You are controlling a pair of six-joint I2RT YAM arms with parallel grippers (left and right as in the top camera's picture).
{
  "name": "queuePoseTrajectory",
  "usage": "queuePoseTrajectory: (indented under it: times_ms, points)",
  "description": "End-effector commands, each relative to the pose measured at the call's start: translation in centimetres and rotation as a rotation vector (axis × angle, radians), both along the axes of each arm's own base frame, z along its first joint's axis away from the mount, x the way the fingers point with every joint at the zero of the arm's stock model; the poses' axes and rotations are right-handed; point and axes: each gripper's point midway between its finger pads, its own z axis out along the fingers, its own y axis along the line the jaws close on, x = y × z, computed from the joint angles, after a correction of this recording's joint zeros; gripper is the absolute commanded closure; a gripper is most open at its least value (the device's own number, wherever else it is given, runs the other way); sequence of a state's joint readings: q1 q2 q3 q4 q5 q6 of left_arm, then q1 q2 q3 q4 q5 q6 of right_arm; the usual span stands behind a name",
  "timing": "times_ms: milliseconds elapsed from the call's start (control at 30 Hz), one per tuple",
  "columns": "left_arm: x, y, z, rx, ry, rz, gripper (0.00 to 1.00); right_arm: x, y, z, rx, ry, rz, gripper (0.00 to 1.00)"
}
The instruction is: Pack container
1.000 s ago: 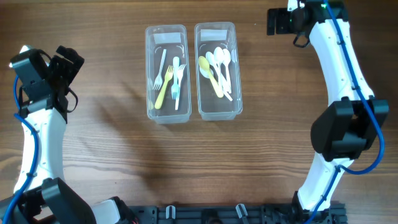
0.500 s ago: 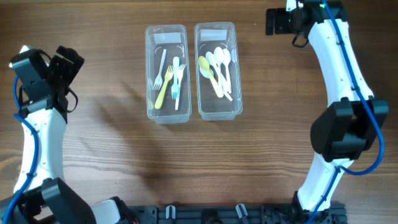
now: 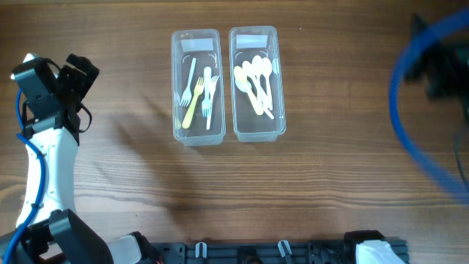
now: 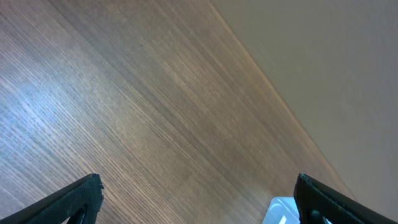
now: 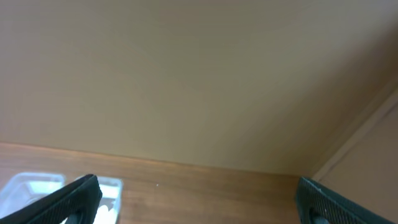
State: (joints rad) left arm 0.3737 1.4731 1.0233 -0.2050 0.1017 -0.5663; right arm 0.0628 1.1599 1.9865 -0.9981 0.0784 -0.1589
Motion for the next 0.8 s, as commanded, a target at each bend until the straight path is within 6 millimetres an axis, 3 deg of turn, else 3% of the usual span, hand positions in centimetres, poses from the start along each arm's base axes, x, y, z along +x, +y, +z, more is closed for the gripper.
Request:
queuePoseTrajectory:
  times_ms: [0,100,200,267,333,467,633,767]
  points:
    - [0.2,0.2,1.4,0.006,-0.032,0.007,0.0,-6.8,0.4,0.3,0.017,-0.036,0.044,0.0]
    - [0.2,0.2,1.4,0.006,-0.032,0.007,0.0,-11.0,0.1,-2.0,0.018,-0.065,0.043,0.0]
    - [0.2,0.2,1.4,0.006,-0.032,0.007,0.0,-12.5,-0.2,-5.3,0.02,-0.118,0.034,0.0]
    - [0.2,0.2,1.4,0.006,-0.032,0.007,0.0,-12.5,-0.2,-7.2,0.02,-0.15,0.03,0.0]
    - [0.2,0.2,1.4,0.006,-0.032,0.007,0.0,-11.5,-0.2,-10.2,0.023,-0.161,0.031,0.0]
    - [0.2,0.2,1.4,0.006,-0.032,0.007,0.0,-7.7,0.0,-17.7,0.109,-0.173,0.023,0.0]
    - [0.2,0.2,1.4,0.006,-0.032,0.007,0.0,-4.7,0.5,-24.0,0.162,-0.237,0.04,0.0]
    - [0.2,0.2,1.4,0.006,-0.032,0.007,0.0,-3.8,0.6,-28.1,0.229,-0.26,0.04,0.0]
